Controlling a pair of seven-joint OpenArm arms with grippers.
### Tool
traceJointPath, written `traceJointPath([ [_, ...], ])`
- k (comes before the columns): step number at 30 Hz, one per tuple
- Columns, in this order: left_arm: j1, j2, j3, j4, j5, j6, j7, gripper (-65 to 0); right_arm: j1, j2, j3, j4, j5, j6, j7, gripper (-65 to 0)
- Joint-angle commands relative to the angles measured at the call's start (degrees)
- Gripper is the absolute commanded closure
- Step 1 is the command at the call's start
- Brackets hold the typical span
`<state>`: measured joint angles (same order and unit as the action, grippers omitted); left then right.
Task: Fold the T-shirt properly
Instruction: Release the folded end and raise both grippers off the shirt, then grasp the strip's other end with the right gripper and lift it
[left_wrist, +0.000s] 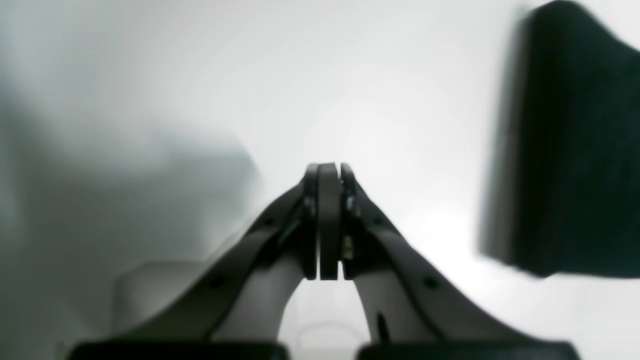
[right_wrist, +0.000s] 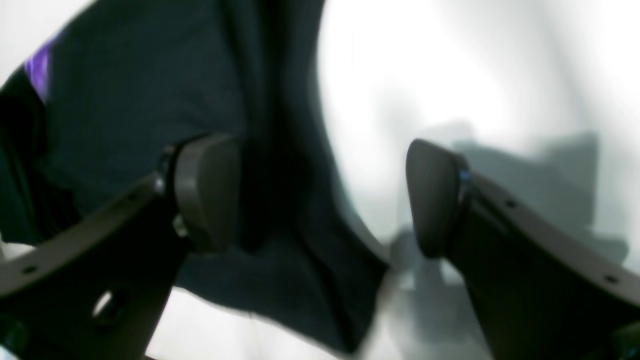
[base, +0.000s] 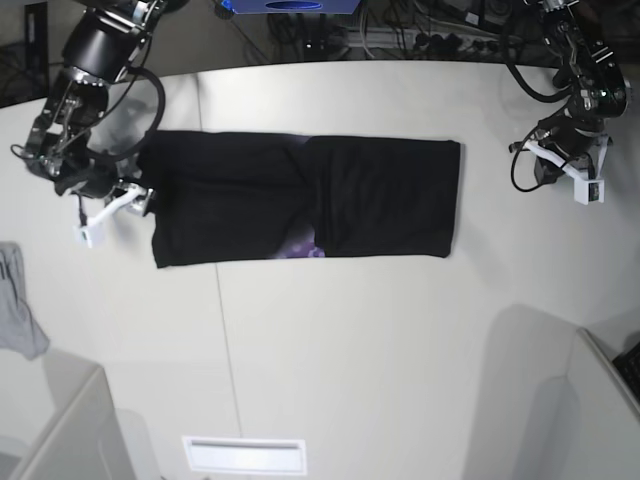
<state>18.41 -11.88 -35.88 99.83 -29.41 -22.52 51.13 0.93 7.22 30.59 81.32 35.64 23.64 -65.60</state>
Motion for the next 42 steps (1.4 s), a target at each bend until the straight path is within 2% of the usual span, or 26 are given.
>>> traceJointPath([
  [1,0.35,-0.74,0.49,0.52,-0.53,-0.03,-0.98,0.0,0.87,0.20,-1.09,0.22,-0.34,0.41,-0.73,-47.4],
  [6,0.44,-0.74,4.36,-0.62,0.09,0.06,-5.73,0.0,-0.01,-0.23,-3.47,-0.66,-0.17,0.58,-0.73,-47.4],
  [9,0.27,-0.38,7.35,-3.79,4.84,0.06,-8.98,0.0,-0.36,-0.32,-5.84,-0.75,-0.08,0.58,-0.64,-47.4],
  [12,0.09,1.73,8.67,-5.55,9.32,0.06,-11.18,0.0,-0.53,-1.11,-6.54,-0.75,-0.08,0.58,-0.73,-47.4],
  [15,0.09,3.04,8.93,-5.55,9.76,-0.11,-11.35,0.0,-0.53,-1.47,-6.63,-0.75,-0.08,0.58,-0.81,-47.4],
  [18,0.00,3.92,9.11,-5.28,9.58,-0.11,-11.35,0.0,-0.53,-1.47,-9.89,-0.75,-0.34,0.58,-0.46,-47.3],
  [21,-0.61,4.01,11.66,-5.28,10.11,-0.03,-11.35,0.0,-0.36,-1.38,-9.97,-1.63,-0.43,0.49,-0.02,-47.0],
  [23,-0.61,4.01,13.42,-5.37,10.11,-0.03,-11.35,0.0,-0.09,-1.03,-8.74,-3.38,-0.52,0.49,1.38,-41.0],
  [30,-0.79,4.10,18.87,-5.19,10.11,0.06,-11.35,0.0,1.84,0.91,-8.57,-7.96,-0.60,0.49,5.78,0.0],
  [32,-0.79,4.10,20.45,-5.19,10.11,0.06,-11.35,0.0,2.10,2.49,-8.65,-7.87,-0.60,0.32,6.48,0.0],
  [39,-0.79,4.10,28.45,-5.19,10.11,0.15,-11.27,0.0,3.07,3.11,-8.65,-4.53,-0.69,0.23,6.22,0.0],
  [42,-0.79,4.10,31.97,-4.23,10.11,3.49,-11.27,0.0,1.31,3.11,-10.68,2.33,-0.69,-4.52,6.04,0.0],
])
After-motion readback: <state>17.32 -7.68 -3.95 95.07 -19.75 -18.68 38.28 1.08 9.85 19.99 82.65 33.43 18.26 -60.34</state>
